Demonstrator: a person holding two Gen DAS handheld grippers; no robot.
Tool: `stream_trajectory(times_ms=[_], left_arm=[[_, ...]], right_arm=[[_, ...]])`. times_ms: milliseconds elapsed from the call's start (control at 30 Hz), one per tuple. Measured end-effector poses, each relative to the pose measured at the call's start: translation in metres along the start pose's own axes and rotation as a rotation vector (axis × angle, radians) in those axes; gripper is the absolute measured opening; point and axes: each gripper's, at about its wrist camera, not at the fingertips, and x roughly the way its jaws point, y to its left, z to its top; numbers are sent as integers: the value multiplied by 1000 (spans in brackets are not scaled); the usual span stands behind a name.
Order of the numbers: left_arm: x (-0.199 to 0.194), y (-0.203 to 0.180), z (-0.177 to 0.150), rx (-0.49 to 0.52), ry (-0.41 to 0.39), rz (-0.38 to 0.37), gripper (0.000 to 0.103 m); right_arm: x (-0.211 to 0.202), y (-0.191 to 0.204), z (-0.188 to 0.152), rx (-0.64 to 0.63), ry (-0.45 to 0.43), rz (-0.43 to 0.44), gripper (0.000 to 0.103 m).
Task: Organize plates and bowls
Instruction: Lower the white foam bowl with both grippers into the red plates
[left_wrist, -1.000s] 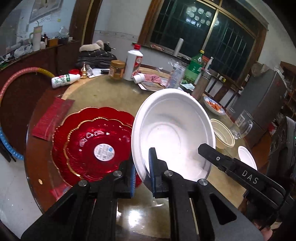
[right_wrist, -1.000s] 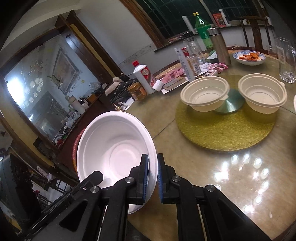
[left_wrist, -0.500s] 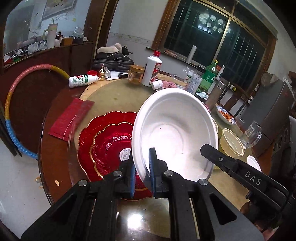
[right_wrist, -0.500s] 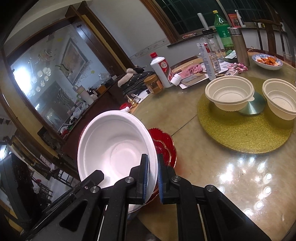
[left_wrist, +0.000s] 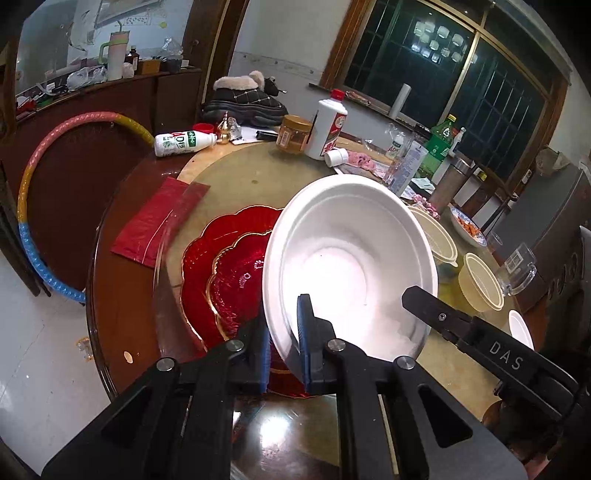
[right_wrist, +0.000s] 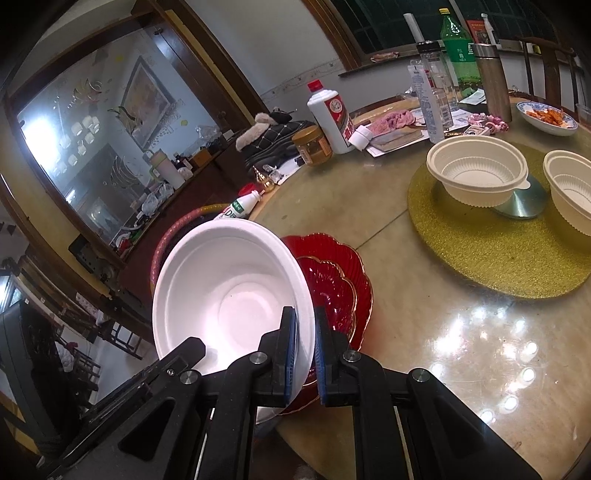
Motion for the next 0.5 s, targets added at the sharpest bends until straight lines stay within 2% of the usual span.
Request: stream_trajectory(times_ms=[500], left_arm=[[15, 10, 1, -9, 32, 35, 10]], right_arm=[[23, 5, -1, -6, 43, -20, 9]])
